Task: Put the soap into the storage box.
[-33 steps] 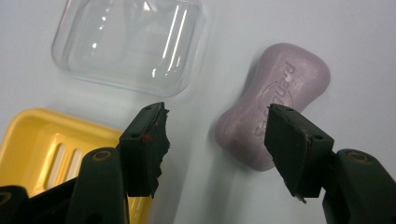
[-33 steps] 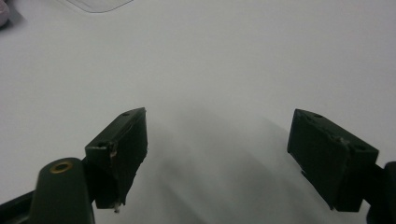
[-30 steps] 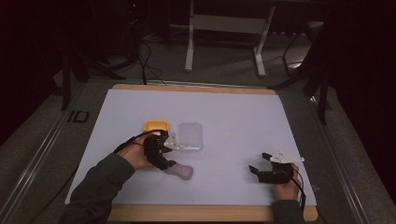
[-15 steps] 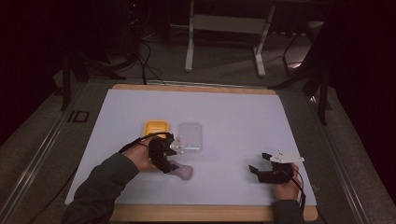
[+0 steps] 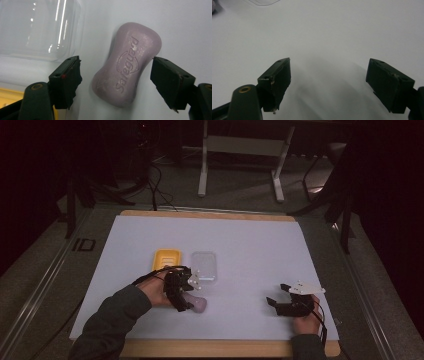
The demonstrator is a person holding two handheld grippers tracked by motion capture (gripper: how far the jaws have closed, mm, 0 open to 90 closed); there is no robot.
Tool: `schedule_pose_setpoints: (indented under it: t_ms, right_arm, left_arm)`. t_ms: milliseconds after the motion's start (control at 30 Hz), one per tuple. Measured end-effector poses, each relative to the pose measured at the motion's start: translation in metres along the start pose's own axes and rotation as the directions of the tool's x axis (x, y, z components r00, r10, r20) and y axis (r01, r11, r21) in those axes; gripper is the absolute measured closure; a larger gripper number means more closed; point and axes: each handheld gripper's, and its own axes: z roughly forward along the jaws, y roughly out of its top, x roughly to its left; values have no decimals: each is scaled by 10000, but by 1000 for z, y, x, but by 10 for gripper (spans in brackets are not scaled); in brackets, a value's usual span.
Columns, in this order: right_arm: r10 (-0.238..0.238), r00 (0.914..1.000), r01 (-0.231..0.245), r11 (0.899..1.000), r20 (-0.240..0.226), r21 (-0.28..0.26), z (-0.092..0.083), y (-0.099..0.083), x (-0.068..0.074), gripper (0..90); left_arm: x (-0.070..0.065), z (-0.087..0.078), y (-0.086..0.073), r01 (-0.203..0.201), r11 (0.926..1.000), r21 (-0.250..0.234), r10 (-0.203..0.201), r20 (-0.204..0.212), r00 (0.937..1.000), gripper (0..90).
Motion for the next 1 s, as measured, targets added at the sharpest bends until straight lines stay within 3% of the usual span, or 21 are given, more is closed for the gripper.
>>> schedule_pose_setpoints:
  t_ms: [300,533,833,1000]
  right_arm:
    - [57,10000,-57,10000,14,8,0,0,0,196]
    - [38,10000,-38,10000,33,28,0,0,0,196]
    - [41,10000,-42,10000,40,45,0,0,0,197]
    - [16,10000,-16,10000,38,45,0,0,0,196]
  left_arm:
    - [-1,5,4,-74,9999,95,72,217,9997,225]
    - [-3,16,4,-183,9987,466,159,505,9986,209]
    - [-3,25,10,-389,9971,658,356,517,9980,203]
    - [-4,30,12,-364,9952,912,337,316,9989,210]
